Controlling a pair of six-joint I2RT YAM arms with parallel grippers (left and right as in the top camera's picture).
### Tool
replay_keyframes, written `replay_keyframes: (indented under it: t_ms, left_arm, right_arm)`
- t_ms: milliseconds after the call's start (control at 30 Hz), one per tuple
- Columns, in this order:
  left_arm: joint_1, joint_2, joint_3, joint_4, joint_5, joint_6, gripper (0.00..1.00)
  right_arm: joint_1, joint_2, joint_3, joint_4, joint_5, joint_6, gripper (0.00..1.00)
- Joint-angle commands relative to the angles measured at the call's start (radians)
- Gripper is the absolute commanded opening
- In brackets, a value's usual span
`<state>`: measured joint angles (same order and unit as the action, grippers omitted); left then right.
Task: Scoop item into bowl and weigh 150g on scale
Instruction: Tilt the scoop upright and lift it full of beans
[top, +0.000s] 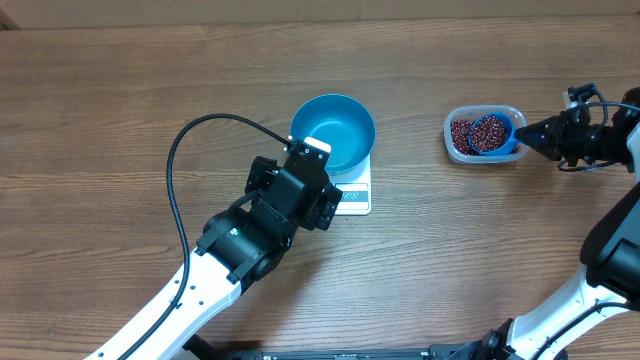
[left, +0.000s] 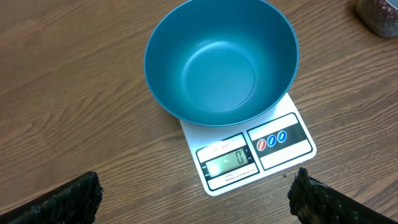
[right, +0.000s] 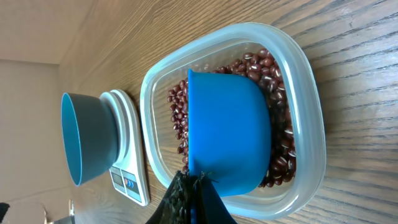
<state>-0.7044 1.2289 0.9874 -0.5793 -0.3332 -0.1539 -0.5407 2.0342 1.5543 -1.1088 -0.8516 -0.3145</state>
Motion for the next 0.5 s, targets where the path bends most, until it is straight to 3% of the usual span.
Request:
replay_keyframes:
  t_ms: [0,467]
  left_arm:
    - [0.004,0.000,0.023,0.003,-0.006,0.000,0.99]
    - [0.004,0.000,0.023,0.003,-0.006,0.000,1.00]
  right_arm:
    - [-0.016,0.007,-0.013,-0.012,-0.023,-0.017,0.04]
    - [-0.016,0.007,-0.013,-0.011,-0.131,-0.008,0.04]
